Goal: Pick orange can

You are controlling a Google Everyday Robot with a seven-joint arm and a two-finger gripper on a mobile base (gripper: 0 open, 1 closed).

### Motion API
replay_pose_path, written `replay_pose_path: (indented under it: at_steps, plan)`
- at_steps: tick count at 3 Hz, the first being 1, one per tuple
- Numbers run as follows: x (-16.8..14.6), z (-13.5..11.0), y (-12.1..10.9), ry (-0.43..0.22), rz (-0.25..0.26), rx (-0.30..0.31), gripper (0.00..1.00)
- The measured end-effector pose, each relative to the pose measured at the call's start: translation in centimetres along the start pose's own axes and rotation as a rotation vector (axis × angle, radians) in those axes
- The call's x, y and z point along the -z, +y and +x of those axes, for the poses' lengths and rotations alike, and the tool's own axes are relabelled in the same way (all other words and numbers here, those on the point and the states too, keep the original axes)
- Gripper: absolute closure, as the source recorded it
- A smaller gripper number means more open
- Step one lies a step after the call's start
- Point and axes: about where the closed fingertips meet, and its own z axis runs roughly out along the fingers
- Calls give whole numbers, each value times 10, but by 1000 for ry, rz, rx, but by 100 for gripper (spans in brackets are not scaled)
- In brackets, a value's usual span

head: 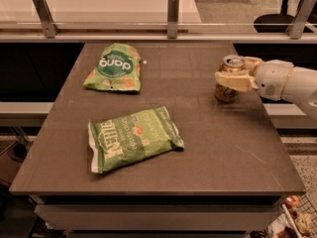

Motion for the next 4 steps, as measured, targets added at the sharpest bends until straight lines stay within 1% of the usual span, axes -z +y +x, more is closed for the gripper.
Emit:
replay_pose_path:
  at_steps: [1,2,3,4]
  plan:
    - [-3,-12,3,5,-4,22,100]
    - [-5,-31,7,12,1,73,100]
    - [-7,-56,7,28,3,134,100]
    - [-4,-87,7,28,17,209,100]
